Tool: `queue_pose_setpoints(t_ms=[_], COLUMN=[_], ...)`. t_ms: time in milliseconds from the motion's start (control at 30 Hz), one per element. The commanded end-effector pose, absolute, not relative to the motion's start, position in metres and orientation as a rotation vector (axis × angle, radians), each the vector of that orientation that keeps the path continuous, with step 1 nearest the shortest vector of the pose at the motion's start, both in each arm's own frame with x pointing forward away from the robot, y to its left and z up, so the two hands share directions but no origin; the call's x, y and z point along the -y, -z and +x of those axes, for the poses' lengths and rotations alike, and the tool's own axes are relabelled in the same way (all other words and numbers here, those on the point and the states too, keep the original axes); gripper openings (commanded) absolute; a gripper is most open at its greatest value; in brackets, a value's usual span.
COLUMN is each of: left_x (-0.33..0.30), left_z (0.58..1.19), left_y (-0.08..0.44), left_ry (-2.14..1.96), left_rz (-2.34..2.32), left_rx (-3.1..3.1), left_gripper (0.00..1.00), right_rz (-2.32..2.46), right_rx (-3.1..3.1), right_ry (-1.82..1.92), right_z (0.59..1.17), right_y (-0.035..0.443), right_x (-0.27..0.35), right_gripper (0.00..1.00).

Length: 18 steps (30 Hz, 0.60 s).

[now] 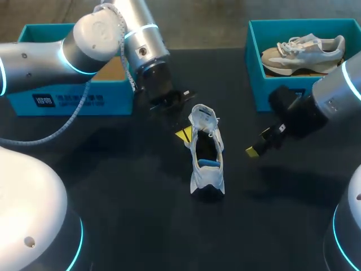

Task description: Take the shoe out of the shoebox, open the shoe tongue, remove and reinsert the insole, then place the shoe into the shoebox

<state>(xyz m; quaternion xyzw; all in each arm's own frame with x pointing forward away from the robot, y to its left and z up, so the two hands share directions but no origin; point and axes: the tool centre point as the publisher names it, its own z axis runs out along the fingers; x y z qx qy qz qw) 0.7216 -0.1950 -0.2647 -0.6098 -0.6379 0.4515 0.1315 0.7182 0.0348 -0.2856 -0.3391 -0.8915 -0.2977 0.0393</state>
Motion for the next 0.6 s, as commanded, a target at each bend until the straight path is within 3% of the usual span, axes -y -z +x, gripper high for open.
queue_pose_setpoints(t_ms=[33, 600], left_x=[0.196, 0.211], left_z=[0.723, 0.732], left_y=[0.265, 0.256], left_ry=[-1.307, -0.971], left_rz=[-1.772, -1.915], left_rx=[1.849, 1.837], left_gripper=[0.00, 0.00], right_rz=[-1.047, -1.060], right_rx=[2.735, 2.723], right_ry=[0.916, 0.792], right_z=[0.711, 0.717], right_y=[0.270, 0.250], right_x=[-0.022, -0.015], right_gripper=[1.00, 1.00])
